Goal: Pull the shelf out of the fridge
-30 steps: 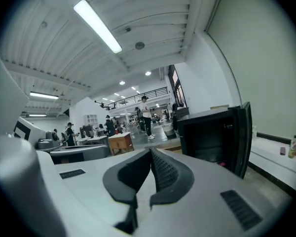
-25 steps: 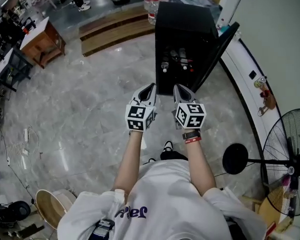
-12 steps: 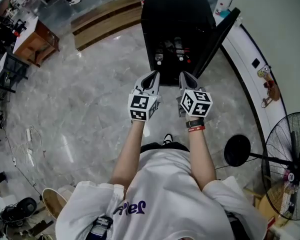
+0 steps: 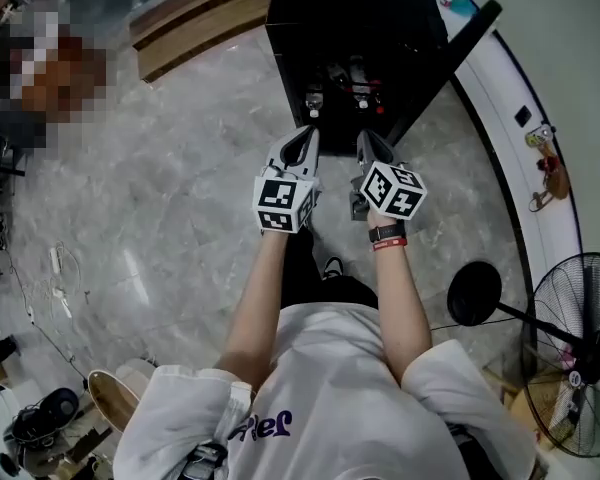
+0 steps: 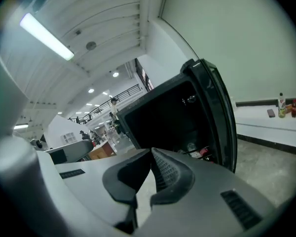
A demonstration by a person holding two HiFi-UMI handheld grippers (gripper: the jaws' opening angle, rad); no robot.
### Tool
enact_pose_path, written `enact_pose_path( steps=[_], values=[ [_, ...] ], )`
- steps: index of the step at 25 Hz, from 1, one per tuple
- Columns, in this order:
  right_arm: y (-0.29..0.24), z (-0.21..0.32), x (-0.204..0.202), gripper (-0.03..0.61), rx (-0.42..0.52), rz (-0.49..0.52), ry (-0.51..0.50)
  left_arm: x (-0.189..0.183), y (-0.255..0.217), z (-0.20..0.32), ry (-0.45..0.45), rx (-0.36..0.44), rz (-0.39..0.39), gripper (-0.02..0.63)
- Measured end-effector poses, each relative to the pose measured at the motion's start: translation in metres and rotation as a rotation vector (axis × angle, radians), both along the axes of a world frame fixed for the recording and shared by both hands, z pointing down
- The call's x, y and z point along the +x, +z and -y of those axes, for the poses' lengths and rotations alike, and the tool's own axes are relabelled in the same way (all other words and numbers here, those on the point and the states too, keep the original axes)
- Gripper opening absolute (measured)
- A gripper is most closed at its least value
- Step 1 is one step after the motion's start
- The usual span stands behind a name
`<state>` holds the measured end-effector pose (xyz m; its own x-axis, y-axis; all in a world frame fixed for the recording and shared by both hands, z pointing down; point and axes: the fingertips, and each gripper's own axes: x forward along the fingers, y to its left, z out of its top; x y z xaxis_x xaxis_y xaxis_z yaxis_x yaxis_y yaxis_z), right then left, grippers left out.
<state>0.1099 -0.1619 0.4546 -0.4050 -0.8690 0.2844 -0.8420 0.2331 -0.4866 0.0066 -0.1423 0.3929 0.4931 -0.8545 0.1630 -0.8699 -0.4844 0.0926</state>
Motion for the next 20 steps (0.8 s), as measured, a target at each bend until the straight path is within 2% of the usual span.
enact_pose_path(
  steps=[4, 11, 17, 20],
  values=[
    [0.036, 0.041, -0.007, 0.008, -0.037, 0.072, 0.021, 0.001, 0.03, 0.038, 0.028, -0.013, 0.038, 0.02],
    [0.091, 0.109, -0.016, 0.026, -0.085, 0.193, 0.086, -0.006, 0.07, 0.085, 0.043, -0.053, 0.013, 0.02],
    [0.138, 0.15, -0.023, 0.034, -0.104, 0.231, 0.101, -0.014, 0.097, 0.114, 0.041, -0.073, 0.005, 0.02],
    [0.156, 0.168, -0.017, 0.043, -0.11, 0.251, 0.147, -0.012, 0.113, 0.127, 0.064, -0.081, 0.011, 0.02]
  ],
)
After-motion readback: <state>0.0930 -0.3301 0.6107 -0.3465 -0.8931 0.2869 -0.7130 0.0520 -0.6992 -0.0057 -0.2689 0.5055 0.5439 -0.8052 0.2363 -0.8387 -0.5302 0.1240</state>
